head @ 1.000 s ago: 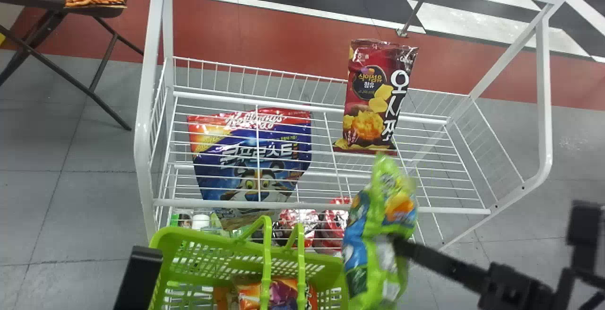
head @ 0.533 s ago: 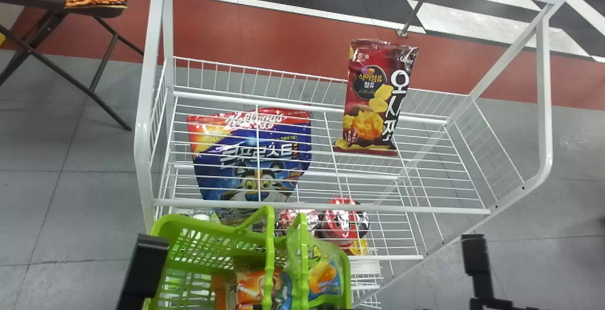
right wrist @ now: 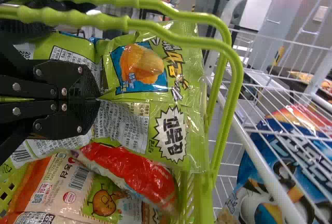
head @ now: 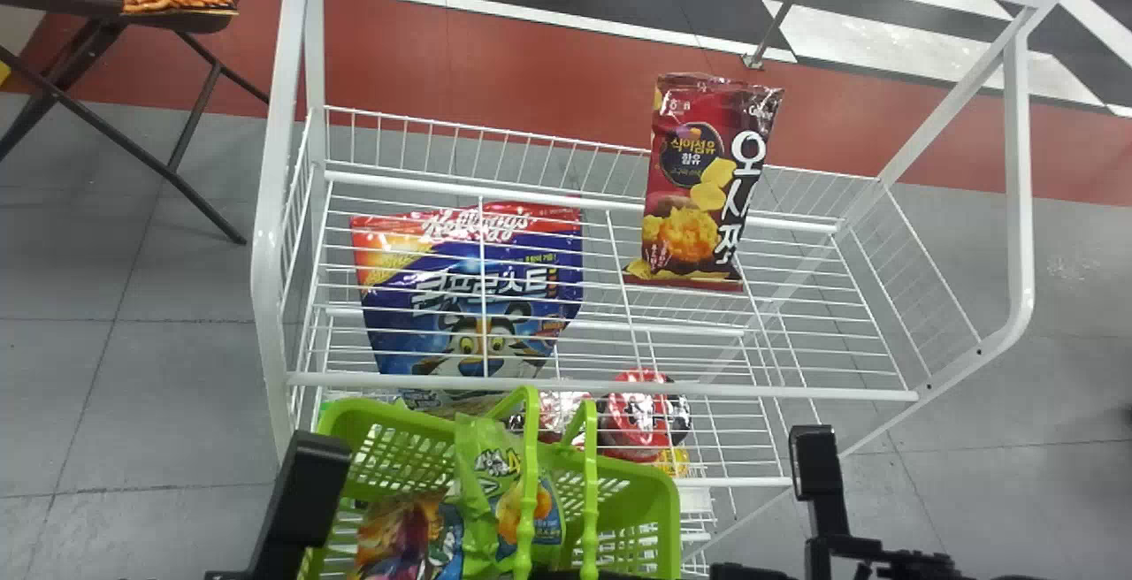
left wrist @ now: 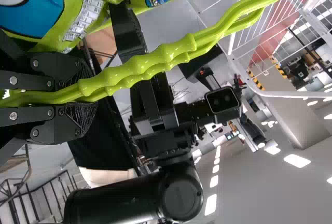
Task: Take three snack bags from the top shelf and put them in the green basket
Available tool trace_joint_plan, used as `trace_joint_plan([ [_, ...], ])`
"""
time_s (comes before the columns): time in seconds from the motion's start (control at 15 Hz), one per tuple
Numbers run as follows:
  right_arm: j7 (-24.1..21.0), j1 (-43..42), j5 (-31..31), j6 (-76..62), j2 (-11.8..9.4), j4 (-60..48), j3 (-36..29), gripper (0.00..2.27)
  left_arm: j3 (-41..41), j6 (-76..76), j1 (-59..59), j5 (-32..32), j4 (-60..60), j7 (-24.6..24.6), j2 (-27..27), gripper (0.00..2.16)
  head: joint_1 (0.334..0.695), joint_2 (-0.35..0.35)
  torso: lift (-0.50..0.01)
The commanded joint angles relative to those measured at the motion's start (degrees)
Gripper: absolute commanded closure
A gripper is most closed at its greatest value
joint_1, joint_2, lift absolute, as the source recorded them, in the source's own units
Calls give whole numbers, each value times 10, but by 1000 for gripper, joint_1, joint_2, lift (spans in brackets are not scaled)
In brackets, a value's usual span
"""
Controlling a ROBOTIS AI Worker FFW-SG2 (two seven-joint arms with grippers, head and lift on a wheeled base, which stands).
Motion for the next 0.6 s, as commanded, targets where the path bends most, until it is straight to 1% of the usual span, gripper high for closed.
trace_joint_plan([
  [0.0, -6, -13, 54, 1, -3, 26, 15, 512, 3, 2, 1, 2, 0, -2, 2, 1052, 695, -350, -29],
  [0.07, -9, -13, 72, 1, -5, 25, 14, 22, 3, 2, 1, 2, 0, -2, 2, 1052, 695, -350, -29],
  [0.2, -9, -7, 73, 1, -7, 12, -22, -2, 3, 2, 1, 1, 0, -2, 1, 1052, 695, -350, -29],
  [0.33, -7, -6, 58, 1, -7, -2, -68, 49, 1, 2, 1, 2, 0, -2, 1, 1052, 695, -350, -29],
  [0.53, -8, -6, 54, 1, -4, -33, -114, 49, -2, 7, 1, 1, -3, -1, 2, 1052, 695, -350, -29],
])
